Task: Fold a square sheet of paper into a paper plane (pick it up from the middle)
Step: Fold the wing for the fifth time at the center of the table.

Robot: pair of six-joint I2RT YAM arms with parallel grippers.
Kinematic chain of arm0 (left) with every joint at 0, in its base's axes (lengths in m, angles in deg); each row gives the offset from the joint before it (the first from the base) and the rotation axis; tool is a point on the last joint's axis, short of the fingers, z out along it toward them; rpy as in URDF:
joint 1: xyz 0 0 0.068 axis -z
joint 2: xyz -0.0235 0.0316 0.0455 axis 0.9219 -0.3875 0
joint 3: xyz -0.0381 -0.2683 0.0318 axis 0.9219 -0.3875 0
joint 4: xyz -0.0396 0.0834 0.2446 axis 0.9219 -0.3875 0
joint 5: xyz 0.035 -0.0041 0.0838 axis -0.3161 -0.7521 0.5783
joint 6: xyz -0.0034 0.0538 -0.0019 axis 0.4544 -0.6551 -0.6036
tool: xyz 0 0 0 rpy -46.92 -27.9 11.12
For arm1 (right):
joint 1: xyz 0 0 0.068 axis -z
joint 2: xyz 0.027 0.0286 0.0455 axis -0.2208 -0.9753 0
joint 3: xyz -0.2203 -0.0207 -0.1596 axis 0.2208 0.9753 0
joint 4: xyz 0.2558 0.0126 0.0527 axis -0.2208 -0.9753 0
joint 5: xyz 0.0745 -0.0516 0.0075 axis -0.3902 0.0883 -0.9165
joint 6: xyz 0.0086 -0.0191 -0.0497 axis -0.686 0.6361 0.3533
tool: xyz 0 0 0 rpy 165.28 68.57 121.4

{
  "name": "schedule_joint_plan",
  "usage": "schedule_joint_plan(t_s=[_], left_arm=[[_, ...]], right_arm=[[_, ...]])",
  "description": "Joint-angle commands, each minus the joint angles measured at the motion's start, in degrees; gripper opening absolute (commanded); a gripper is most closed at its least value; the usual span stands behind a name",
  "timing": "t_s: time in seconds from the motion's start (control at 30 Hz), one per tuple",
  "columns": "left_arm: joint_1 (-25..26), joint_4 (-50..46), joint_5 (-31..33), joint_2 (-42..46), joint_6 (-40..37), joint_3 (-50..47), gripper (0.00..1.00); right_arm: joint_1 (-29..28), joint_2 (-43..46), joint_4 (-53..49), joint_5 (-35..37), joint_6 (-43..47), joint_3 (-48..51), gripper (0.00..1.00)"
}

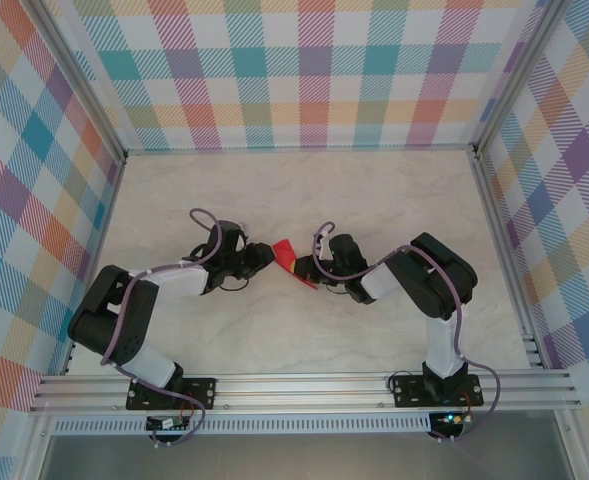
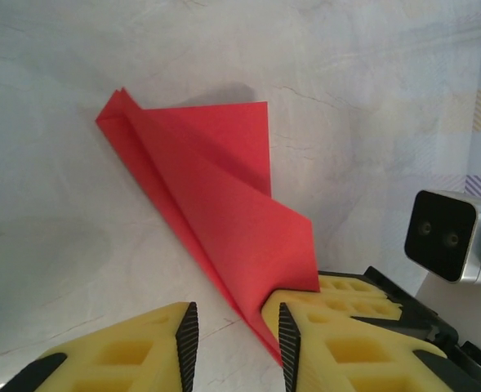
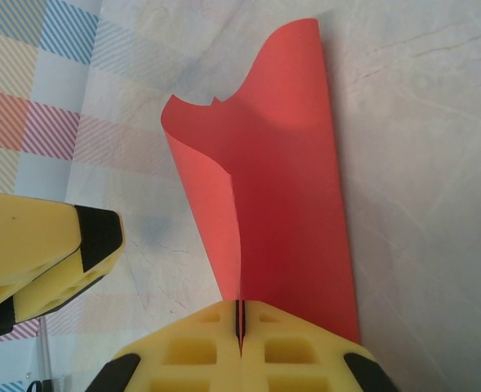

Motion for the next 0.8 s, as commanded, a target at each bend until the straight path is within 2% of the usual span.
schedule_joint_plan(t_s=[0.0, 0.37, 0.77], left_arm=[[0.82, 2.10, -1.47, -1.94, -1.39, 1.97, 0.33], [1.52, 3.77, -3.22, -5.75, -1.74, 4.08, 0.27], [2.12, 4.57, -5.76, -8.42, -2.01, 5.58, 0.21]], right_arm=[[0.38, -1.36, -0.57, -1.39, -1.34, 0.05, 0.02], [0.72, -1.81, -3.69, -0.86, -2.06, -0.42, 0.05], [1.17, -2.55, -7.30, -1.36, -2.09, -1.30, 0.03]])
